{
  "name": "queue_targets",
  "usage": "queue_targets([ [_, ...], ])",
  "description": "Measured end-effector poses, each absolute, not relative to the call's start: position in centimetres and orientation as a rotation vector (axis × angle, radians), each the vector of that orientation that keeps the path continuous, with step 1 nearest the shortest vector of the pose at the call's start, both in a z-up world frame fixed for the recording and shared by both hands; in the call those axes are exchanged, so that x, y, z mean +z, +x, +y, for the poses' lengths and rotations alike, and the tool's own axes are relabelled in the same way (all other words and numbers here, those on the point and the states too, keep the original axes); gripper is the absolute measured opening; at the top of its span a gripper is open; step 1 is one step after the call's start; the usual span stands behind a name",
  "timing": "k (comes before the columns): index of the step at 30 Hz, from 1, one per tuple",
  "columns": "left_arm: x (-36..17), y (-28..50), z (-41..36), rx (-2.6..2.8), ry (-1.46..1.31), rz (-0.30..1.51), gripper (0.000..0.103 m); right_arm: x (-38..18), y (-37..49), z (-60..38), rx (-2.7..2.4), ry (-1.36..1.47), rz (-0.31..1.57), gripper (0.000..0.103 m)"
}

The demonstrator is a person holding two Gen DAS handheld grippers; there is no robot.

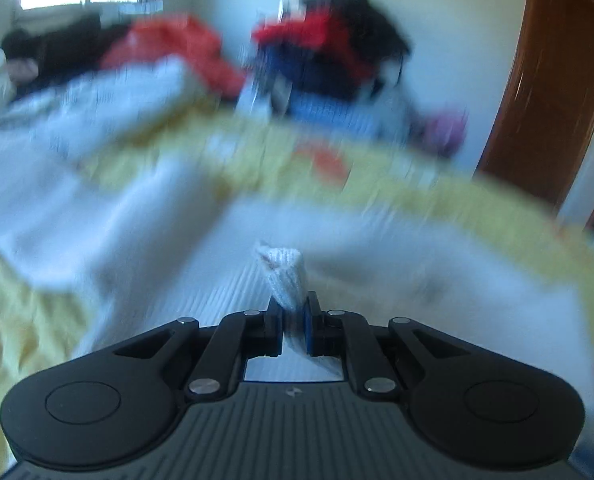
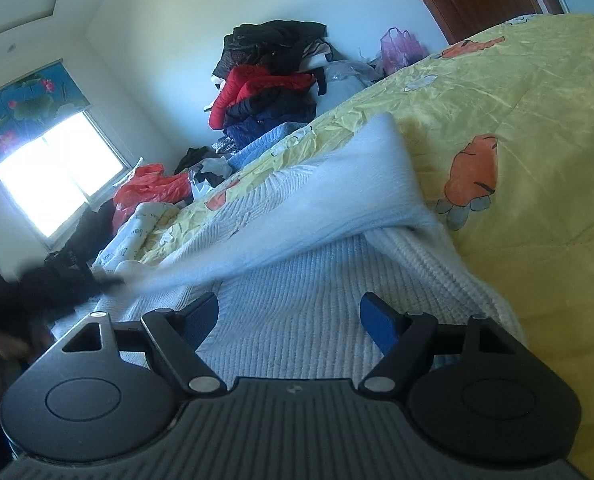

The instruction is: Fold small clothes

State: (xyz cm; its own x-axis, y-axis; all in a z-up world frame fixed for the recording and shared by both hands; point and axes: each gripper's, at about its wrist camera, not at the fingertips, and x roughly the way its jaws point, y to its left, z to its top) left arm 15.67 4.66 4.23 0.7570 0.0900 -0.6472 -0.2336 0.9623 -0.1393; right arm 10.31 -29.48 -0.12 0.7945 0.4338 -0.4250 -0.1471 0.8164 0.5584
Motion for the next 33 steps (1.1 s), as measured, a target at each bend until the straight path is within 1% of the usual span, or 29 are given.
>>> queue_targets([
  [1, 2.8, 16.0, 4.9, 0.177, -0.210, 0.751, 0.013, -0.1, 10.3, -29.5, 0.328, 0.529, 0.575, 0.081],
  [2, 1.9, 15.9, 5.0, 0.169, -0.207, 0.750, 0.013, -0.1, 10.3, -29.4, 0.326, 0.526, 0.576, 0.081],
  [4, 2.2, 14.6, 4.6, 0.174, -0.182, 0.682, 0.028, -0.1, 10.3, -29.3, 0.325, 0.517, 0.578, 0.081],
  [6, 3.2, 13.2, 4.6, 0.182, -0.180, 0.655, 0.066, 0.0, 10.3, -29.2, 0.320, 0.502, 0.584, 0.079],
  [7, 3.7, 12.3, 4.6, 0.193, -0.179, 0.599, 0.072, 0.3, 10.2, -28.9, 0.306, 0.477, 0.592, 0.077],
  [8, 4.3, 11.0, 4.5, 0.212, -0.172, 0.519, 0.078, 1.0, 10.0, -28.5, 0.287, 0.441, 0.595, 0.080],
  [9, 4.6, 10.0, 4.3, 0.217, -0.159, 0.452, 0.081, 1.8, 9.6, -28.2, 0.291, 0.421, 0.572, 0.080],
  [11, 5.3, 8.8, 3.8, 0.191, -0.127, 0.357, 0.083, 3.9, 9.5, -27.6, 0.331, 0.400, 0.497, 0.081],
  [13, 5.1, 9.3, 3.1, 0.123, -0.098, 0.364, 0.083, 5.9, 10.9, -26.6, 0.339, 0.335, 0.457, 0.087],
  [14, 4.7, 10.3, 2.6, 0.092, -0.081, 0.399, 0.083, 6.6, 12.3, -25.8, 0.338, 0.287, 0.450, 0.091],
  [15, 4.1, 11.6, 2.3, 0.074, -0.067, 0.442, 0.083, 6.8, 13.9, -25.1, 0.329, 0.240, 0.452, 0.092],
  [19, 1.4, 15.7, 2.9, 0.056, -0.114, 0.627, 0.083, 5.3, 21.4, -22.3, 0.252, 0.044, 0.555, 0.090],
  [20, 0.7, 16.4, 3.4, 0.056, -0.122, 0.669, 0.087, 4.4, 22.8, -21.8, 0.229, -0.004, 0.594, 0.090],
  [22, 0.3, 15.7, 3.7, 0.031, -0.130, 0.648, 0.090, 2.1, 24.6, -21.4, 0.185, -0.085, 0.680, 0.088],
  [23, 0.2, 15.5, 4.0, 0.016, -0.143, 0.643, 0.090, 0.9, 24.7, -21.4, 0.189, -0.117, 0.679, 0.092],
  [24, 0.1, 15.2, 4.2, 0.006, -0.150, 0.639, 0.090, 0.5, 24.2, -21.6, 0.202, -0.119, 0.644, 0.092],
  [27, 0.1, 14.8, 5.0, -0.023, -0.196, 0.621, 0.090, 0.3, 23.7, -21.7, 0.204, -0.097, 0.639, 0.092],
  [30, 2.1, 13.0, 6.5, -0.041, -0.256, 0.559, 0.090, 0.2, 23.7, -21.5, 0.198, -0.114, 0.641, 0.093],
  [33, 4.7, 10.4, 11.0, 0.001, -0.303, 0.422, 0.091, 0.3, 23.7, -21.7, 0.202, -0.109, 0.641, 0.094],
])
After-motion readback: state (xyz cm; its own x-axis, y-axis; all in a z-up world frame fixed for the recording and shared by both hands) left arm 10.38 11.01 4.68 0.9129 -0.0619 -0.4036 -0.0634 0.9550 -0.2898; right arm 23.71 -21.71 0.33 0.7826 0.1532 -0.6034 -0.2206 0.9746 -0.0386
